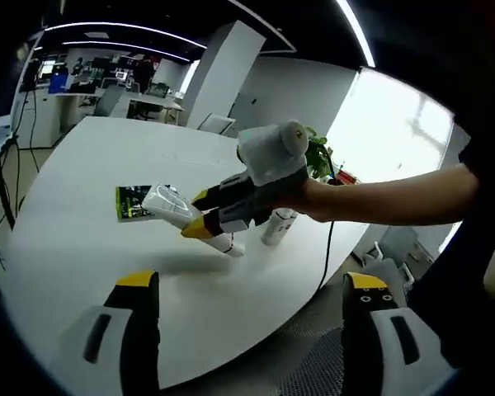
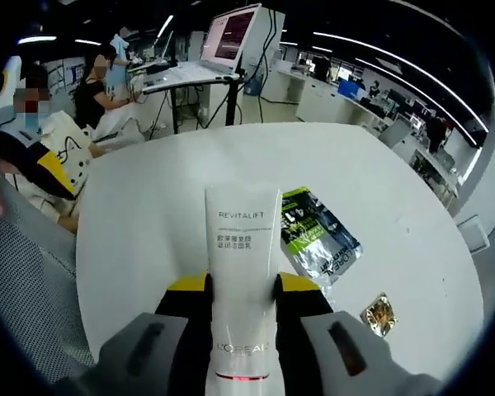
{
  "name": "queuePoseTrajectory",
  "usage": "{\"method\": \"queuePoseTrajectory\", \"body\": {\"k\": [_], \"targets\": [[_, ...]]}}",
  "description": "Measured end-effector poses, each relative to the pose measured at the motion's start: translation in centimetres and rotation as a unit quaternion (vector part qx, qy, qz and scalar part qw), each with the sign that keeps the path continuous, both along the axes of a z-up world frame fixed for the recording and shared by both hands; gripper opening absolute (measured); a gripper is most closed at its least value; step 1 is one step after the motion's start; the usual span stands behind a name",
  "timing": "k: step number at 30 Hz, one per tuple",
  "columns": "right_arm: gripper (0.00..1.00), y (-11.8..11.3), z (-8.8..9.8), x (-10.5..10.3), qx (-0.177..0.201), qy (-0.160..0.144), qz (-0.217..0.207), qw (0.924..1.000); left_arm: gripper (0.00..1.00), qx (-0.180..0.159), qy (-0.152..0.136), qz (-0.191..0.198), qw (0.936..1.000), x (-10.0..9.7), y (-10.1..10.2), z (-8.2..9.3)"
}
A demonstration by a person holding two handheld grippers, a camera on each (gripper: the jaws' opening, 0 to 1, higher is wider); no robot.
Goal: Arrange the skincare products in the storage area until every visible bottle or jar stands upright without overlapping.
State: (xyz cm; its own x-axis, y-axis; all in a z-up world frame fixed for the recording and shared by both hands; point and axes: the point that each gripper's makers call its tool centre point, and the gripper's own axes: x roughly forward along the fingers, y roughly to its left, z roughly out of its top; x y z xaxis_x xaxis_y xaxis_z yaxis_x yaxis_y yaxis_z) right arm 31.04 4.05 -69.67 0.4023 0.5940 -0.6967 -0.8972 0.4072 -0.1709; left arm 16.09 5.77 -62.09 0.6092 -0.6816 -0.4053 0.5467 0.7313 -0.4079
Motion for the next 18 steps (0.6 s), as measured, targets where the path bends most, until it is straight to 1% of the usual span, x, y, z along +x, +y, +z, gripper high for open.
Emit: {"method": "queuePoseTrajectory", "body": {"k": [2, 5, 9, 15, 18], "targets": [[0.28, -0.2, 0.5, -0.1, 0.005, -0.005, -0.004, 1.0000, 0.85, 0.000, -0.002, 0.000, 1.0000, 0.2, 0.1, 0.1], [0.28, -0.3, 1.8, -0.7, 0.018, -0.016, -0.010, 0.9996, 0.85, 0.001, -0.007, 0.003, 1.0000, 0.4, 0.3, 0.4], [0.28, -0.5, 2.7, -1.2, 0.029, -0.027, -0.016, 0.9991, 0.85, 0.003, -0.015, 0.004, 0.9999, 0.6, 0.3, 1.0], [0.28, -1.0, 4.0, -2.1, 0.045, -0.038, -0.032, 0.9978, 0.84, 0.007, -0.026, 0.003, 0.9996, 0.6, 0.4, 1.5], [0.28, -1.4, 5.1, -2.8, 0.057, -0.049, -0.042, 0.9963, 0.83, 0.001, -0.032, 0.002, 0.9995, 0.8, 0.3, 1.9]]}}
